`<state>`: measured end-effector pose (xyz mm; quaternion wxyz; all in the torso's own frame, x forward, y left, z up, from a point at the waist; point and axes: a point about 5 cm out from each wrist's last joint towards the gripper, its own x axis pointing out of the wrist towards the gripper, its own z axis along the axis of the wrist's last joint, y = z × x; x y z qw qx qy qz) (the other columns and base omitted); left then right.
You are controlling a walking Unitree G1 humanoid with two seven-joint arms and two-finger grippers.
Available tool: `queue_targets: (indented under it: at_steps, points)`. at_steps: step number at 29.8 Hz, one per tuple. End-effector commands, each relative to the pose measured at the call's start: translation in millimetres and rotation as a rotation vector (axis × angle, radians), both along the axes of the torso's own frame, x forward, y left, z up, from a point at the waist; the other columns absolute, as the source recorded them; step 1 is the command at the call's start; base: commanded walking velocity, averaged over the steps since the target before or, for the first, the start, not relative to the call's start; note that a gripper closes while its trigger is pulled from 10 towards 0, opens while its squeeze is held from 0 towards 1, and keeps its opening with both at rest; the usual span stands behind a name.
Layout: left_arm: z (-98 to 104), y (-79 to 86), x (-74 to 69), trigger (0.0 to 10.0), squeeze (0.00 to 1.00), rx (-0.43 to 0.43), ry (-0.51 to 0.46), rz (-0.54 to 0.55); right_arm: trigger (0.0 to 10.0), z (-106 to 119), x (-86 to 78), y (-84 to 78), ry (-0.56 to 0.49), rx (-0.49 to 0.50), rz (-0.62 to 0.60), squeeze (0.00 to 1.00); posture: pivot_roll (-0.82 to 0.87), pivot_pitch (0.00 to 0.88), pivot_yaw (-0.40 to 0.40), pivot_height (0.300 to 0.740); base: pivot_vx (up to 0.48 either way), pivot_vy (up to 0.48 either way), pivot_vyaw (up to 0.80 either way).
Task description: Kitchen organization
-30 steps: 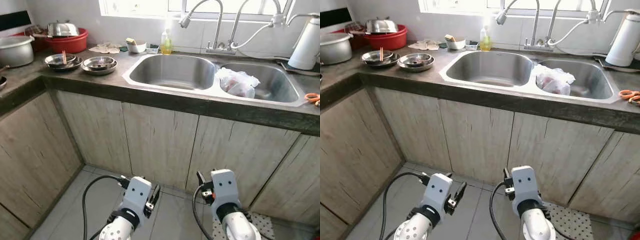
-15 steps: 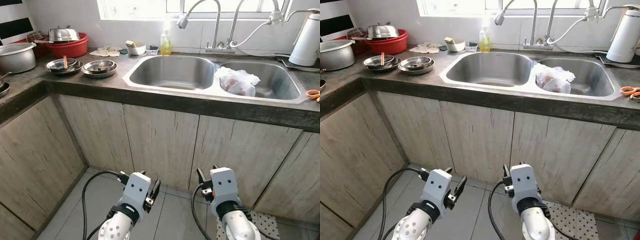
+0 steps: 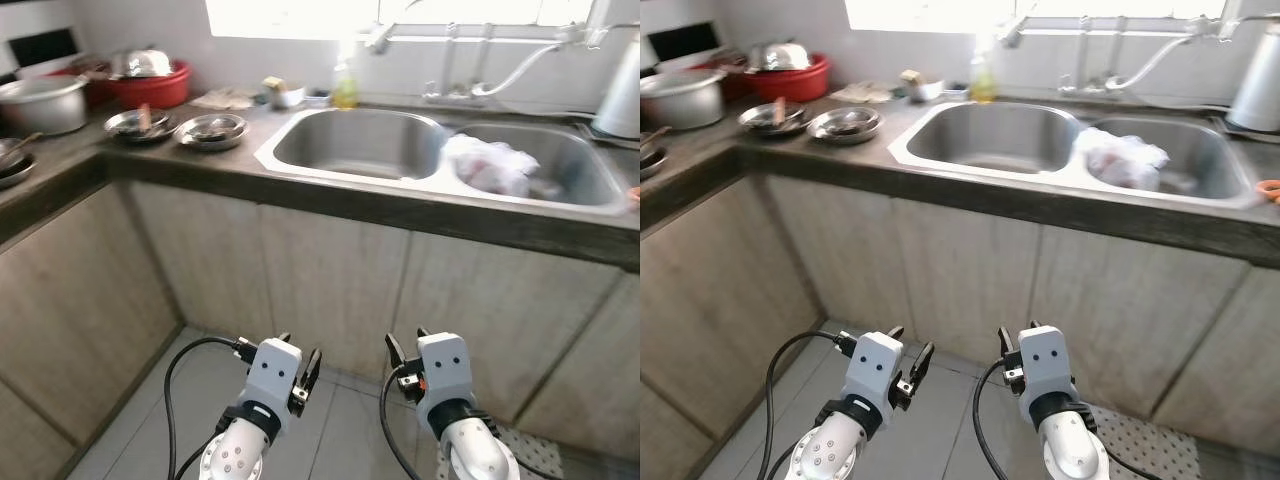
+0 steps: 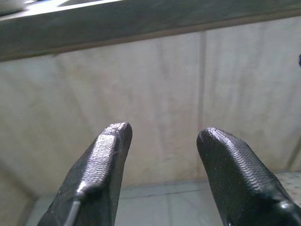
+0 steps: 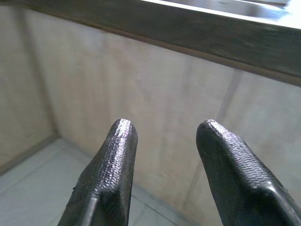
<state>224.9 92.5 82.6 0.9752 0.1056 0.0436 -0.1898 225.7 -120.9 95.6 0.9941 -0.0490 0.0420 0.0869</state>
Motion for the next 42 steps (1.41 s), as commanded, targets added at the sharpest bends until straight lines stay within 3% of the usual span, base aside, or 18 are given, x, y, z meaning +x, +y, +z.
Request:
queue_targets:
  at_steps: [1,36,42]
  points:
    - [-2.4,1.7,-0.9,10.0,0.0,0.008,0.001,0.008,10.0,0.7,0.5,2.3,-0.007,0.011,0.02,0.0,0.02,0.0,-0.017,0.74,0.277,0.0,0.78]
    - [-2.0,-0.4,0.3,10.0,0.0,0.007,-0.006,0.007,10.0,-0.4,3.8,8.1,-0.01,0.029,0.07,0.0,0.03,0.0,-0.027,0.74,0.305,0.0,0.78]
    - [-2.0,0.2,0.4,10.0,0.0,0.004,-0.008,0.013,10.0,-1.0,5.6,8.1,-0.01,0.051,0.058,0.0,0.03,0.0,-0.027,0.74,0.31,0.0,0.17]
